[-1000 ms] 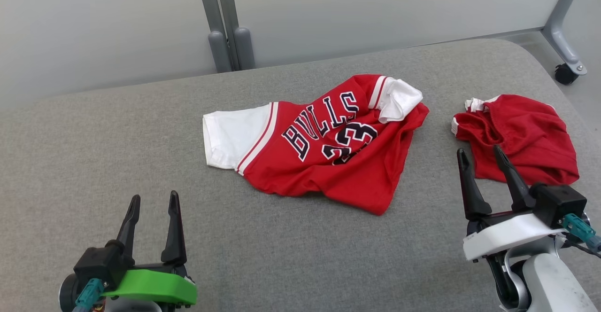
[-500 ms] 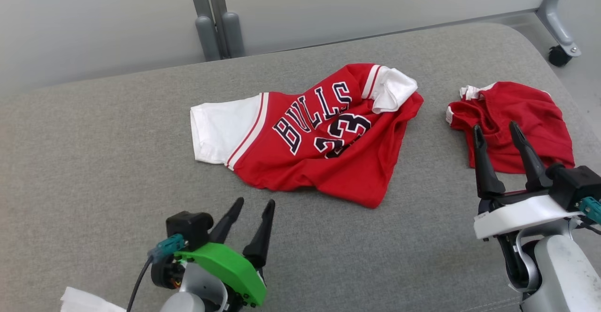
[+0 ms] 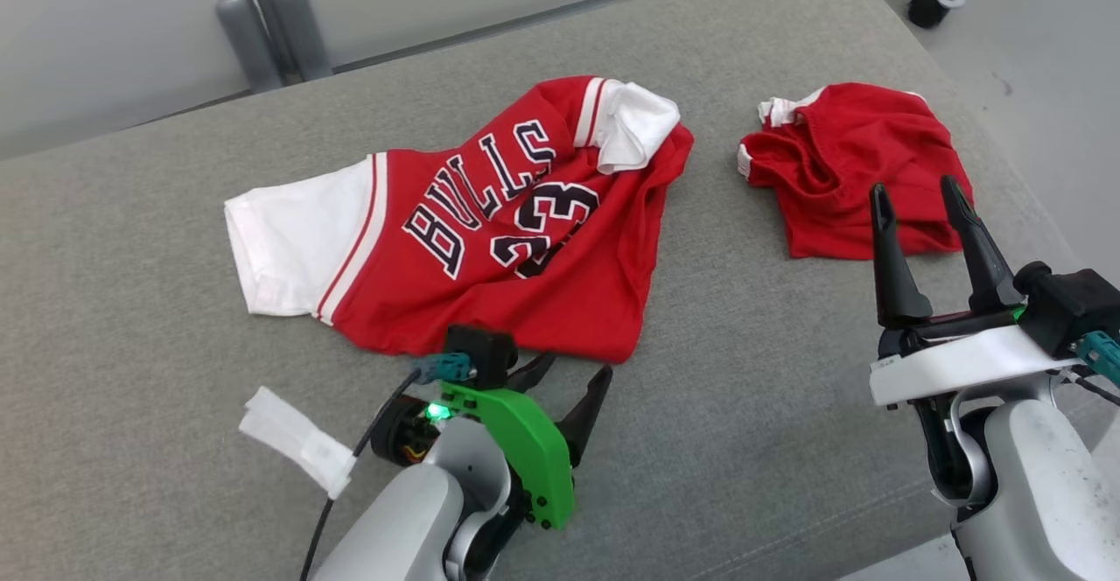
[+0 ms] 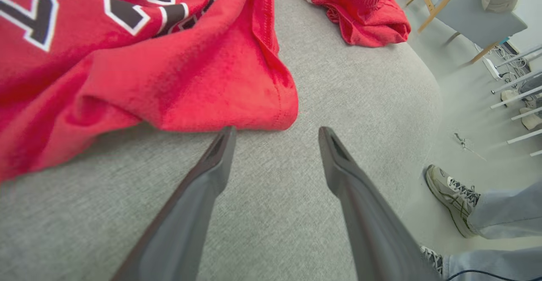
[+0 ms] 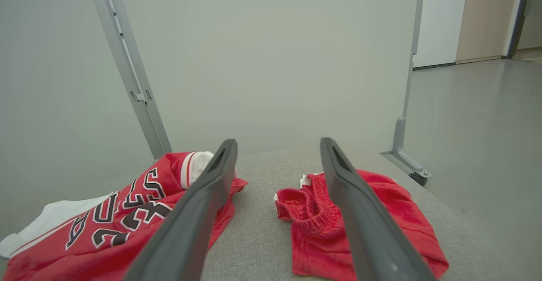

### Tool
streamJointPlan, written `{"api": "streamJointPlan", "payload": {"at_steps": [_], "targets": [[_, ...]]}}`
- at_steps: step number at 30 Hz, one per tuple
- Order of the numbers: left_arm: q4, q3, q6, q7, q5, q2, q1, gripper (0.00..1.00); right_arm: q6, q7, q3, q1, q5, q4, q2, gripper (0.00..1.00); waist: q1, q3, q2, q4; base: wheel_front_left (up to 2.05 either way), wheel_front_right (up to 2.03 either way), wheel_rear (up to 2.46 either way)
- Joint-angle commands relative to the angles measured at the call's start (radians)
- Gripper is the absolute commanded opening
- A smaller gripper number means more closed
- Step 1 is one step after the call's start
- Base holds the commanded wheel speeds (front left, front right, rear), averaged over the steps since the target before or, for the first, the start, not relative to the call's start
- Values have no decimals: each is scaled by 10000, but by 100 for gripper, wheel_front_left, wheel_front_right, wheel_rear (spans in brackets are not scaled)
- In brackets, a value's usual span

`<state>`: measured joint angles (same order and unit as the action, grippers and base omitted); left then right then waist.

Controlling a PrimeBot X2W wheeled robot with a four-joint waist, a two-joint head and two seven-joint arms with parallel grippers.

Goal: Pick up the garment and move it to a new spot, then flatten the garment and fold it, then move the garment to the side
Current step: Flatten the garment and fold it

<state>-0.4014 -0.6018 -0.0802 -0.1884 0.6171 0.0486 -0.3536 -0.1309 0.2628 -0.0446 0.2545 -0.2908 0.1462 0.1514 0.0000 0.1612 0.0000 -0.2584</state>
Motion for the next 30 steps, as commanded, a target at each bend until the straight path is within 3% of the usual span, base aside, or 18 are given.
{"api": "streamJointPlan", "payload": {"at_steps": [1,15,16,18,26,30], "targets": [[-158,-173,-37,-7,-282,47,-337,100,3,25,33,127,31,-48,-42,100,0,558,0,-610,0,0,0],[-2819,-1843,474,-139,-2111,49,-2547,100,3,25,-35,278,23,-12,-285,100,0,897,0,-1369,0,0,0],[-2950,-1907,515,-143,-2125,52,-2600,70,2,25,-9,273,38,-9,-280,100,0,881,0,-1361,0,0,0],[-3057,-2022,544,-65,-2058,53,-2716,0,3,25,79,231,70,-18,-276,100,0,823,0,-1273,0,0,0],[-2801,-2423,287,260,-1865,58,-2818,0,3,25,292,-49,130,52,-96,100,0,191,0,-244,0,0,0],[-2033,-2311,281,409,-1773,498,-2591,0,2,25,393,-210,70,119,61,100,0,-220,0,536,0,0,0]]}}
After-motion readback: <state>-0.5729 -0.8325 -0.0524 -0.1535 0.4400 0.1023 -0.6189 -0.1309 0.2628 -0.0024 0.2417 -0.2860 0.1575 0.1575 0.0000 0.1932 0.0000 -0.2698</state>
